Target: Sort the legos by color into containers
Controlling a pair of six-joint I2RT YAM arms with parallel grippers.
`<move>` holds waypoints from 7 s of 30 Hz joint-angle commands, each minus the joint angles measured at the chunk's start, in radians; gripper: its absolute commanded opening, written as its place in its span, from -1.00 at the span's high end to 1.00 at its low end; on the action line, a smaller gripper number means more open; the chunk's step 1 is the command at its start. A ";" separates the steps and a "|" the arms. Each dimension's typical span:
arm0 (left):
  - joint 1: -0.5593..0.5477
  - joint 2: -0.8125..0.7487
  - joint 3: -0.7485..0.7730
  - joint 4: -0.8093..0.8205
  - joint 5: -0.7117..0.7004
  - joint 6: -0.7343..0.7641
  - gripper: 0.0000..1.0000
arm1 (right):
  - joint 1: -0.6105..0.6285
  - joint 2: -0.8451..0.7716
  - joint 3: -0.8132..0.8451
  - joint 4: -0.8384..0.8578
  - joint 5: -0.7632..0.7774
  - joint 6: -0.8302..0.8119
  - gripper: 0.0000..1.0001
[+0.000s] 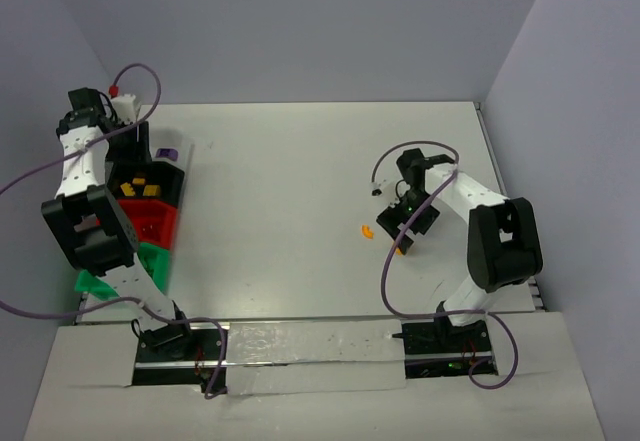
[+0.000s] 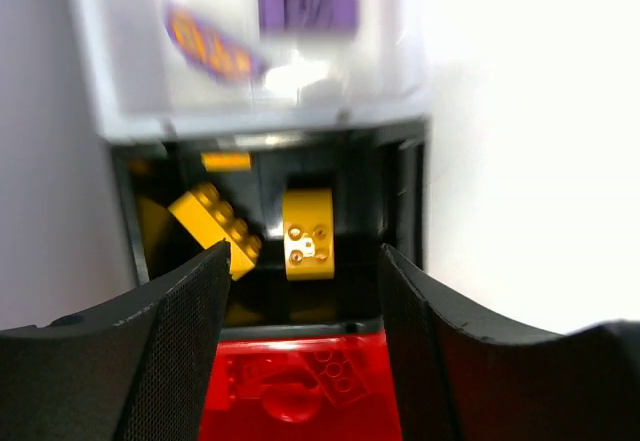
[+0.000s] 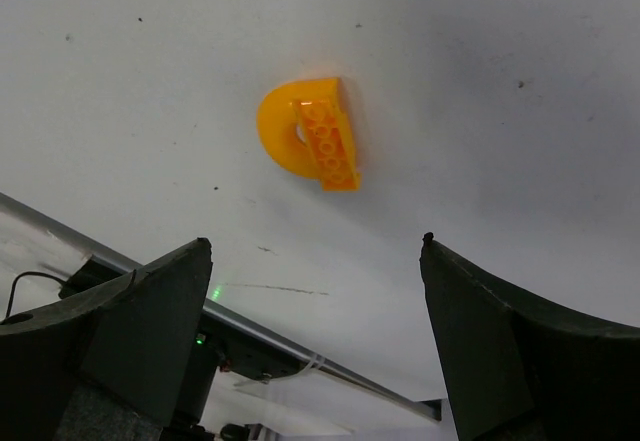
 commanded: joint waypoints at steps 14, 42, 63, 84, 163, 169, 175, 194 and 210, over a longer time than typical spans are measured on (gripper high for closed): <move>-0.103 -0.248 0.053 0.066 0.153 -0.069 -0.52 | 0.125 0.075 -0.082 0.242 0.135 0.050 -0.65; -0.135 -0.254 0.038 0.070 0.151 -0.073 -0.54 | 0.072 0.066 0.006 0.117 0.001 -0.034 -0.08; -0.148 -0.246 0.042 0.070 0.143 -0.075 -0.53 | 0.057 0.101 -0.039 0.183 0.027 -0.025 0.16; -0.152 -0.268 0.024 0.079 0.194 -0.089 -0.58 | 0.059 0.126 -0.056 0.232 0.034 0.003 0.98; -0.532 -0.402 -0.498 0.429 0.402 -0.513 1.00 | 0.280 0.181 0.591 0.528 -0.304 1.205 -0.95; -0.264 -0.452 -0.461 0.186 0.406 -0.266 1.00 | 0.264 0.126 0.582 0.499 -0.258 0.924 -0.99; -0.084 -0.410 -0.348 0.037 0.235 -0.047 1.00 | 0.264 0.069 0.522 0.467 -0.212 0.666 -0.99; 0.024 -0.039 -0.048 0.025 -0.037 0.016 0.74 | 0.214 0.089 0.413 0.361 -0.136 0.483 -0.99; 0.023 -0.038 -0.028 0.024 0.008 0.005 -0.37 | 0.199 0.130 0.266 0.228 0.070 0.428 -0.67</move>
